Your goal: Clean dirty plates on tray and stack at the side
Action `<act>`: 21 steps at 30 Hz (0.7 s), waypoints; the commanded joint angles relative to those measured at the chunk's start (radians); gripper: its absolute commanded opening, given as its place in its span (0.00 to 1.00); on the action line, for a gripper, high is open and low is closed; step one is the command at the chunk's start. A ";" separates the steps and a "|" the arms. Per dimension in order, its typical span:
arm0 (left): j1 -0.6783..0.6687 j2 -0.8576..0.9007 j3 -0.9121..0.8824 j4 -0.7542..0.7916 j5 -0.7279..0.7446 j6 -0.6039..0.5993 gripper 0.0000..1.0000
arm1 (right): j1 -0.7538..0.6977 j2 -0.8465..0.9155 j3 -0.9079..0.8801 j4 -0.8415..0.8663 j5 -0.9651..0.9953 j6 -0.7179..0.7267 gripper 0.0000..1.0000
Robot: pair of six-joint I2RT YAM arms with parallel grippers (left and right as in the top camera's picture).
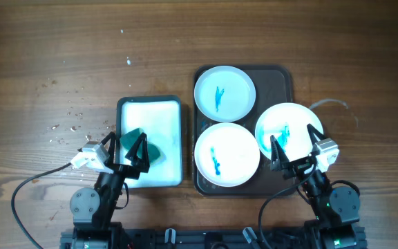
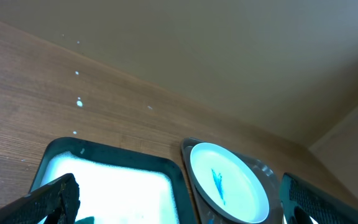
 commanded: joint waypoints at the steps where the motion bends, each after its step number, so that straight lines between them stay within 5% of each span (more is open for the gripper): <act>1: -0.006 -0.008 -0.002 -0.008 -0.003 0.023 1.00 | -0.005 -0.010 -0.002 0.003 0.010 -0.011 1.00; 13: -0.006 -0.008 -0.002 0.011 0.086 -0.030 1.00 | -0.005 -0.010 -0.002 0.003 0.006 -0.008 1.00; 18: -0.006 -0.008 -0.002 0.032 0.236 -0.166 1.00 | -0.005 -0.010 -0.001 0.006 -0.028 0.370 1.00; 21: -0.006 -0.008 0.011 0.087 0.275 -0.250 1.00 | -0.005 -0.010 0.010 0.008 -0.126 0.407 1.00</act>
